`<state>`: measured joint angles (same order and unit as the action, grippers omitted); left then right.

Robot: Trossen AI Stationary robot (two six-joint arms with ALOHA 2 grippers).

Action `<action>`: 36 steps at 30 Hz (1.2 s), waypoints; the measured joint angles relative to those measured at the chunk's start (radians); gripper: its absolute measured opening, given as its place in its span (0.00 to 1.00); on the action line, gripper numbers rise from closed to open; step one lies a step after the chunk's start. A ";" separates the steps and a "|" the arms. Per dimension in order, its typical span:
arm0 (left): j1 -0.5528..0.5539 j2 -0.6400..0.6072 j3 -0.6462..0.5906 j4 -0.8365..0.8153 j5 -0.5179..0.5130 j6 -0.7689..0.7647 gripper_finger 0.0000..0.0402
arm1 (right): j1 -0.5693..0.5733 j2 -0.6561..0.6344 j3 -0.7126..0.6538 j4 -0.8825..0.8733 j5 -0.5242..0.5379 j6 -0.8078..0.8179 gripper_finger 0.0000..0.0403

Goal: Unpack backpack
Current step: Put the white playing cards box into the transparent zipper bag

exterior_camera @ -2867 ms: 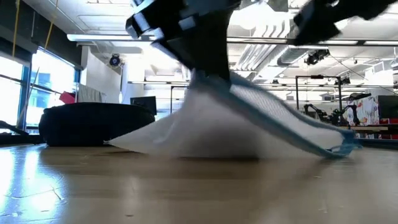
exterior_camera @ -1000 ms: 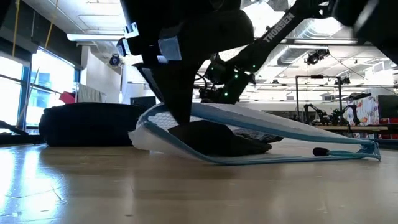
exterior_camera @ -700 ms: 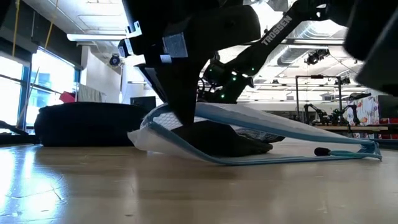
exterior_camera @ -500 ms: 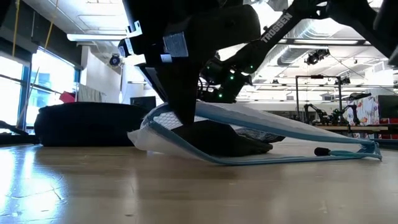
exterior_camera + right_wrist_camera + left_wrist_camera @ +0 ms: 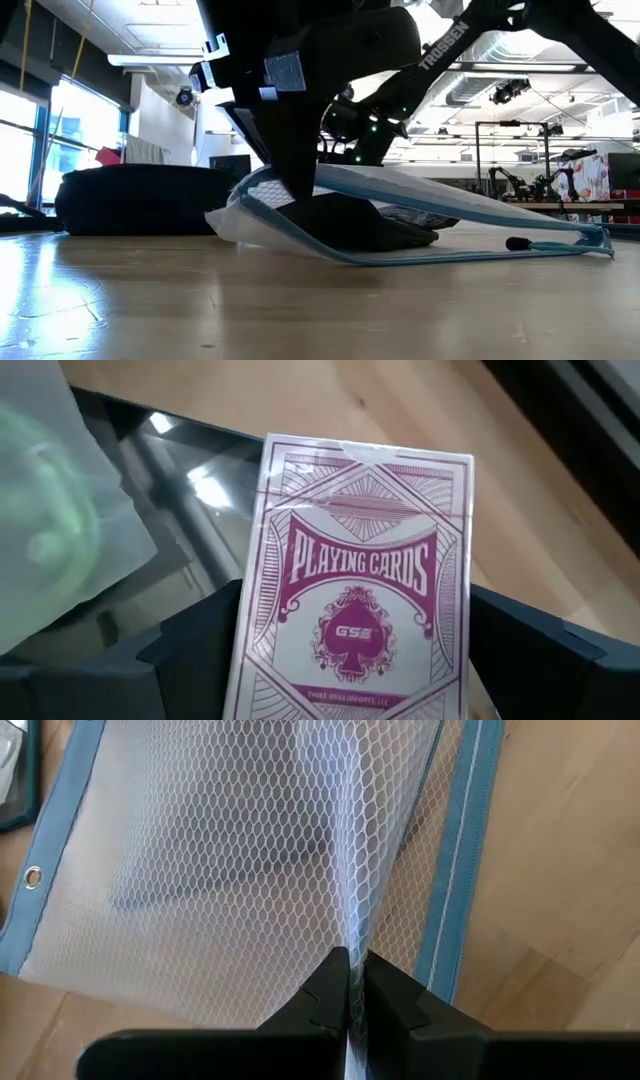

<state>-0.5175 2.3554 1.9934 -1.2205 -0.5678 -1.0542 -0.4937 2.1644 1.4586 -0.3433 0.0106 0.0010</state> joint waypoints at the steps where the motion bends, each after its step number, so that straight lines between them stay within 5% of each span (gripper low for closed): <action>1: 0.000 0.000 0.000 0.000 0.000 0.000 0.00 | 0.000 0.000 0.000 -0.010 -0.007 -0.002 0.82; 12: -0.005 0.000 0.000 0.000 -0.020 -0.037 0.00 | 0.011 -0.012 0.000 -0.042 0.066 -0.021 0.70; 22: -0.026 0.000 0.000 -0.022 -0.082 -0.063 0.00 | 0.100 -0.259 -0.012 -0.385 0.165 -0.065 0.70; 29: -0.049 0.000 0.000 -0.049 -0.152 -0.063 0.00 | 0.293 -0.612 -0.260 -0.415 0.123 0.019 0.70; 36: -0.057 0.000 0.000 -0.059 -0.224 -0.087 0.00 | 0.697 -0.968 -0.660 -0.199 0.082 0.433 0.70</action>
<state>-0.5740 2.3558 1.9934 -1.2796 -0.7917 -1.1412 0.2030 1.1963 0.7984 -0.5428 0.0929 0.4340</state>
